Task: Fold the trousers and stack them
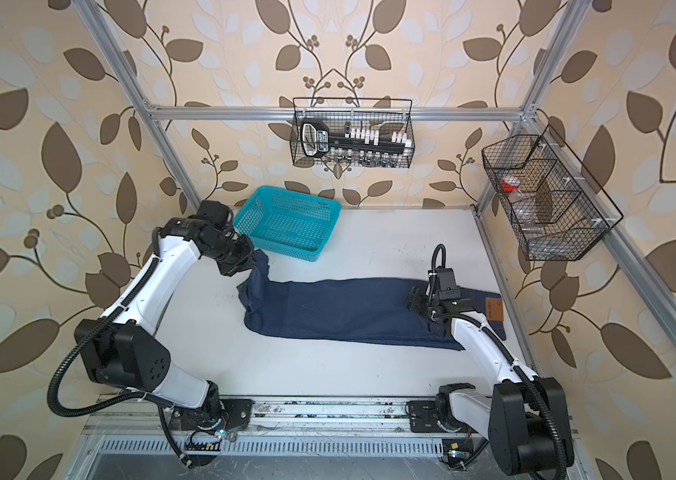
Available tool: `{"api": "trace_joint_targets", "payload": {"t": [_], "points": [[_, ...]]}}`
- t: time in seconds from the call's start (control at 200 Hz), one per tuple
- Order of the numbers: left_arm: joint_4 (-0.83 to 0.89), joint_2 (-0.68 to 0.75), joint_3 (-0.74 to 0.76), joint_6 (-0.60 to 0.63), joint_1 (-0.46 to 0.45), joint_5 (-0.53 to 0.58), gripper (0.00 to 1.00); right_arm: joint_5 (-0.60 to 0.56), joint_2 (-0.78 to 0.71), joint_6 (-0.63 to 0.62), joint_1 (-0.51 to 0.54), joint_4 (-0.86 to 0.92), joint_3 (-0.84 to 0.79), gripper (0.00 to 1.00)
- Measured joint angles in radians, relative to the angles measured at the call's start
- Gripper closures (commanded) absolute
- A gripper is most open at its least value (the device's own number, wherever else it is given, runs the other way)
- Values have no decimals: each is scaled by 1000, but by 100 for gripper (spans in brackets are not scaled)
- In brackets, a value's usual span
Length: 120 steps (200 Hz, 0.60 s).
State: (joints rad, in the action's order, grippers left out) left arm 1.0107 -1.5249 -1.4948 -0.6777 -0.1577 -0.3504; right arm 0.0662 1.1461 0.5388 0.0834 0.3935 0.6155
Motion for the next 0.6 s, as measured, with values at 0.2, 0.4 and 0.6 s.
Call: {"api": "trace_joint_targets", "payload": {"t": [0.2,0.4,0.6], "points": [[-116,-28,-31,-203,-211,-5,100,13,-12,11,0,-18,-27,29],[-209,-165,-150,-310,-370,19,100,20,-33,12,0,-25,-34,29],[-277,-342,-218,-350,-480,31,100,22,-58,12,-2,-27,-44,29]]}}
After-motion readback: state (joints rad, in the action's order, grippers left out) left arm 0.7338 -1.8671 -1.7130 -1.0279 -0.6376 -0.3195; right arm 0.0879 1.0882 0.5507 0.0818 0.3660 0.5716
